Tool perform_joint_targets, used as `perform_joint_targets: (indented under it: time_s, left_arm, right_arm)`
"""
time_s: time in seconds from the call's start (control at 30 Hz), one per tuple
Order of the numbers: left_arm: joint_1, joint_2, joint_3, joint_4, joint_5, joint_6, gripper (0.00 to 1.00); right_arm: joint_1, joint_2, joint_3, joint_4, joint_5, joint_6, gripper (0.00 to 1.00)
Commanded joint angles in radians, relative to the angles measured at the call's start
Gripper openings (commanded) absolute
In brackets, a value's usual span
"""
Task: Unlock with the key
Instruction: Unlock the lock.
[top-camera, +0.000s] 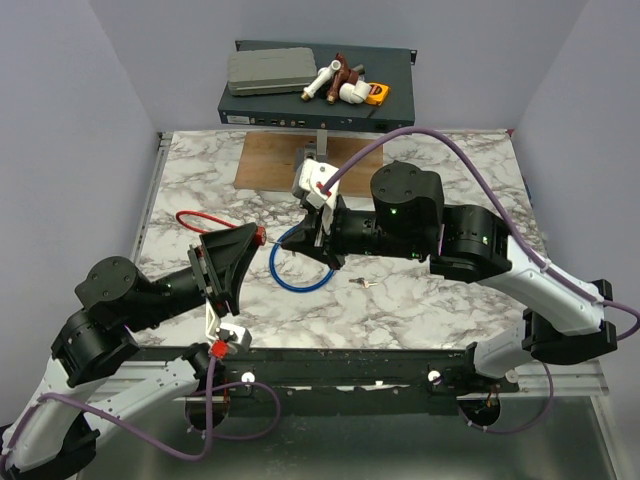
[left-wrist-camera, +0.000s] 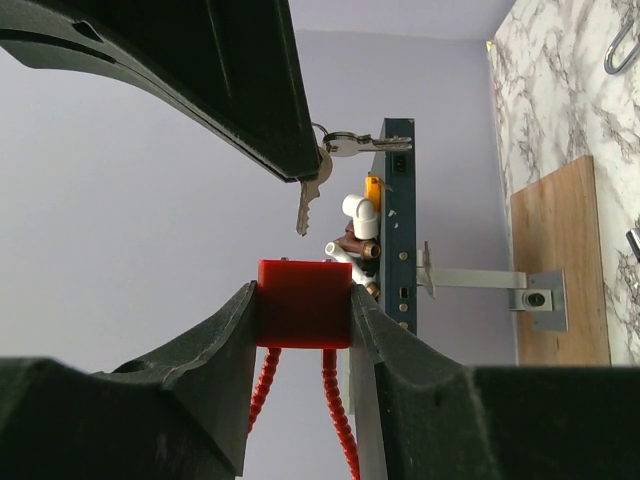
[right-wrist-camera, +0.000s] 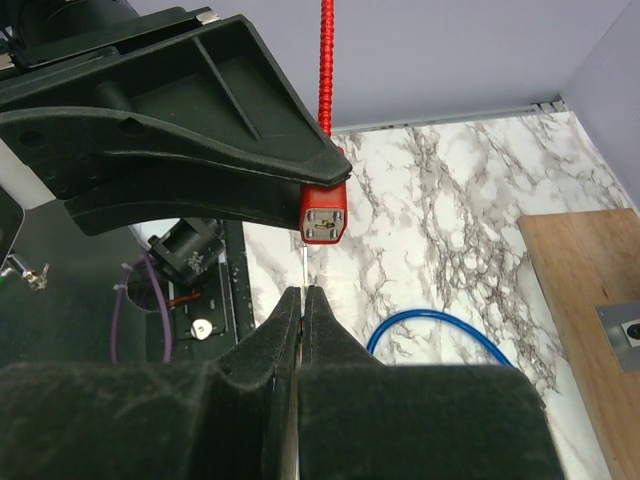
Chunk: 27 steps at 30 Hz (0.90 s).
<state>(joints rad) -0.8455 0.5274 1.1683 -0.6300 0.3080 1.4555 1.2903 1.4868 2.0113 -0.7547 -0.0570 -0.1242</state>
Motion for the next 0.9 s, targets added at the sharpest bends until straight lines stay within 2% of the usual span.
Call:
perform_joint_targets:
  time_s: [0.0,0.87]
  left_arm:
    - [0.003,-0.016,-0.012,0.032,0.030,0.014,0.00]
    - [0.003,-0.012,0.003,0.040,0.054,0.019,0.00]
  right_arm:
    - [0.006,0.012,0.029,0.029,0.000,-0.012,0.01]
    - [0.004,0.027,0.011,0.060,0.017,-0.030,0.01]
